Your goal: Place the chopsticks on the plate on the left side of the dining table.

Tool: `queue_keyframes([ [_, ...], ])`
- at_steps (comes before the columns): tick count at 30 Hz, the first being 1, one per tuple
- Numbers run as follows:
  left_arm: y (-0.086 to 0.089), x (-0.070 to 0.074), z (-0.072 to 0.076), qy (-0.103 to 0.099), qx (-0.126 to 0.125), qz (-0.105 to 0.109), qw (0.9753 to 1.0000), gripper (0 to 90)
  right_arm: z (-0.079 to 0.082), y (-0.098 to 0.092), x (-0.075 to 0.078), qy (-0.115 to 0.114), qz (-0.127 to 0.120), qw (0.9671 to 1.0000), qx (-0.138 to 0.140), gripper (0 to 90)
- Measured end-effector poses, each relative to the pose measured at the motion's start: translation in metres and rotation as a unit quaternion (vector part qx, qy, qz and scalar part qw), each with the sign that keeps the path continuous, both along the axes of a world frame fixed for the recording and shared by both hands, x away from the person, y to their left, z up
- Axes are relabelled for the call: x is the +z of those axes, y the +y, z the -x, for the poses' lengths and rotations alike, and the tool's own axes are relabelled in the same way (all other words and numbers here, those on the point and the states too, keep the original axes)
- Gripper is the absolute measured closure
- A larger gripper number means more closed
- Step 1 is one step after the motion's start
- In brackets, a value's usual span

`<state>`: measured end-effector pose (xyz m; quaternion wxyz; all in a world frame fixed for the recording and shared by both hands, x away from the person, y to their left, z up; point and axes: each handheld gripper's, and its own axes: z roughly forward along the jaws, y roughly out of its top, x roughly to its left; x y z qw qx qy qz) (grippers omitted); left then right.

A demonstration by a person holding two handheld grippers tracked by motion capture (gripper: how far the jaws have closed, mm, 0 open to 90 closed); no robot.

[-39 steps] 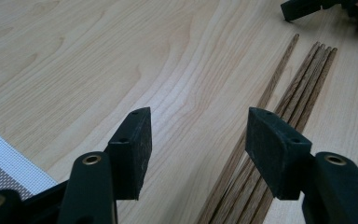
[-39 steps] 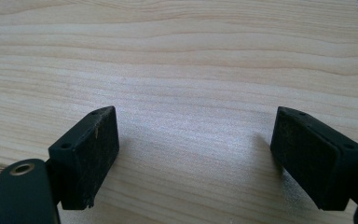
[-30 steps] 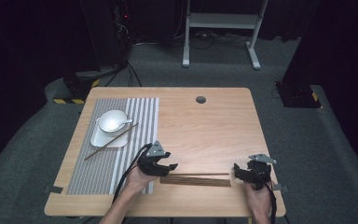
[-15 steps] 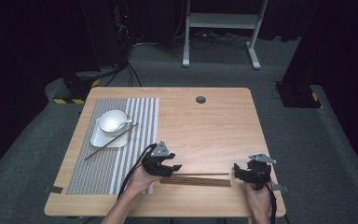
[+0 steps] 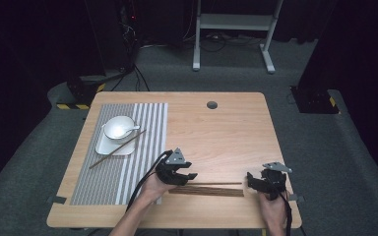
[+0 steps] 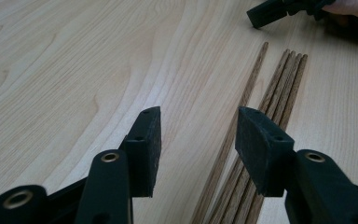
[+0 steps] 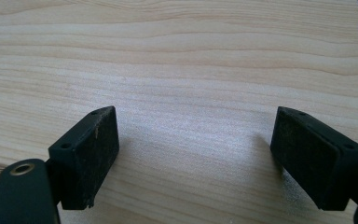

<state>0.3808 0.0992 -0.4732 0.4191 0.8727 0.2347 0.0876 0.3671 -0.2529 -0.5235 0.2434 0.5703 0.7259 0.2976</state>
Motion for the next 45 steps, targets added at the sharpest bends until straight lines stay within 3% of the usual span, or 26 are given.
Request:
queue_keyframes([
  [20,-0.015,-0.008,-0.001,0.001,-0.018,-0.017,0.9997,52.9,0.0,0.0,0.0,0.0,0.0,1.0,0.0,14.7],
  [30,-0.028,-0.014,0.001,0.001,-0.039,-0.033,0.9987,61.6,0.0,0.0,0.0,0.001,-0.001,1.0,0.0,14.7],
  [45,-0.043,-0.023,-0.001,0.005,-0.052,-0.04,0.9978,65.3,0.0,0.0,0.0,0.0,0.0,1.0,0.0,14.7],
])
